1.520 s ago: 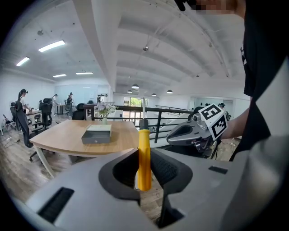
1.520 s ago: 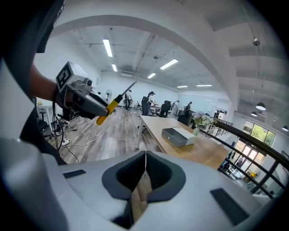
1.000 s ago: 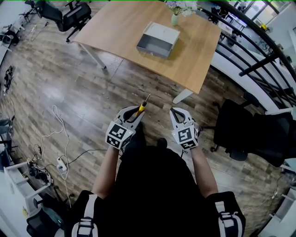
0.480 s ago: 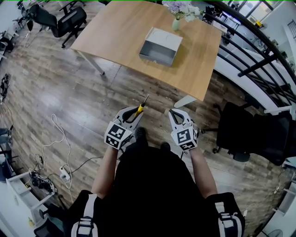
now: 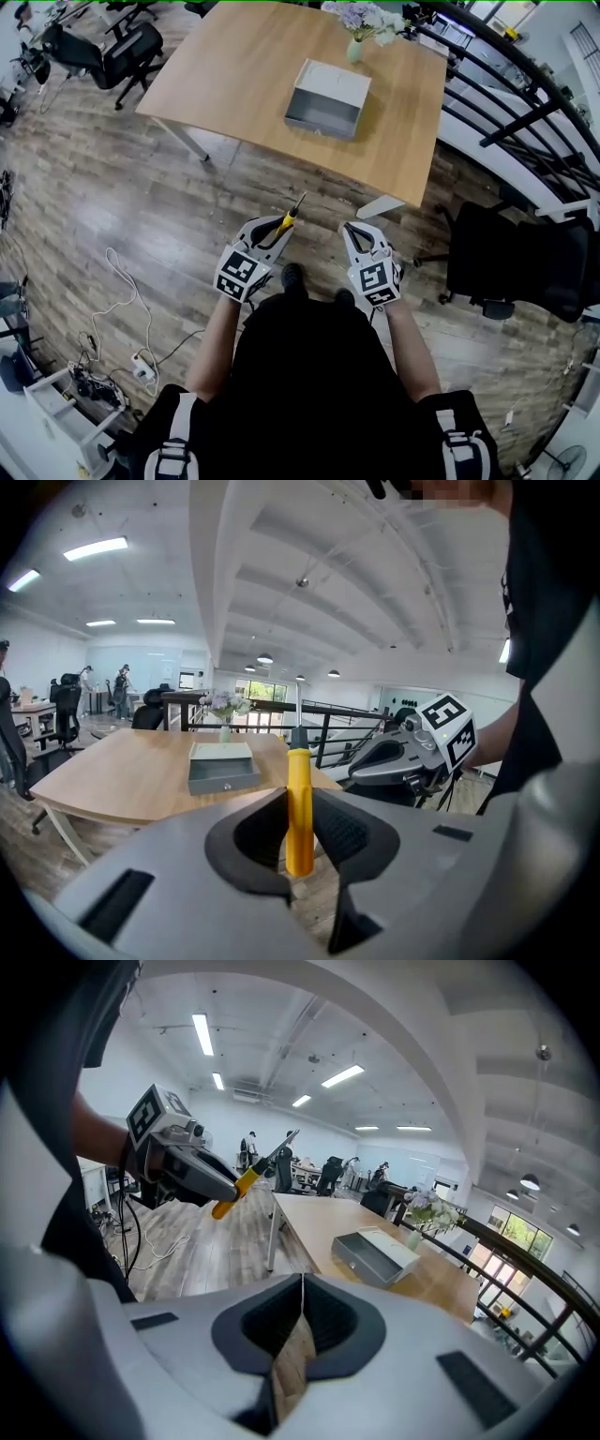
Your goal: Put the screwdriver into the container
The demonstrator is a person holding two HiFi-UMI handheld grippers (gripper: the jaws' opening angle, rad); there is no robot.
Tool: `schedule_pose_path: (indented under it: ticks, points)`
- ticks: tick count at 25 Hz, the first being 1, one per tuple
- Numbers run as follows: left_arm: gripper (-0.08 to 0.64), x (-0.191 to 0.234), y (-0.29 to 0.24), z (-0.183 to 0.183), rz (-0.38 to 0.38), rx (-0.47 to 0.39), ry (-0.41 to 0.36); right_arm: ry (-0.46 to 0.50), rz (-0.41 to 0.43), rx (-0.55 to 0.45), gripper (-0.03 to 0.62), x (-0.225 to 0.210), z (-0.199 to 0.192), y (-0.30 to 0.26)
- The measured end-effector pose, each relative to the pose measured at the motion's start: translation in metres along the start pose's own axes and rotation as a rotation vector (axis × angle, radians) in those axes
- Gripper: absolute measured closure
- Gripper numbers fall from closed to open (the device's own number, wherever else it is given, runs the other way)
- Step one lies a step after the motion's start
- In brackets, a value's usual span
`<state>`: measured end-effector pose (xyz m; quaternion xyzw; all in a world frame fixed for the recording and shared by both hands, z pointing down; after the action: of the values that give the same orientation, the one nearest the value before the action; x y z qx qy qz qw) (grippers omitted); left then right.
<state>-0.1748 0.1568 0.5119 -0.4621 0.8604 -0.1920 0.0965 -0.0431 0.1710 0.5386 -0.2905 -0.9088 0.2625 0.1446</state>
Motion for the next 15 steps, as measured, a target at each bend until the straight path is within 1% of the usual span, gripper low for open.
schedule_pose_path:
  ticks: [10, 15]
  points:
    - [0.468, 0.04, 0.025, -0.017, -0.006, 0.003, 0.0, 0.003, -0.01, 0.008, 0.566, 0.02, 0.02, -0.032]
    - [0.468, 0.049, 0.033, -0.026, -0.007, 0.004, -0.005, 0.014, -0.003, 0.007, 0.566, 0.036, 0.025, -0.041]
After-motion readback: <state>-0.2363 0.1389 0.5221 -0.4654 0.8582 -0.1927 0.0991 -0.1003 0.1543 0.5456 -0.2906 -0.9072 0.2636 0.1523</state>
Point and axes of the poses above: the fingertips, and each gripper's own axes: y backward along the fingers, x to its left, z out of its top, the point moved 1 cm from there along y, backward along the fingers, and after that the axes turned 7 degrees about -y, right-handed, at the moved point
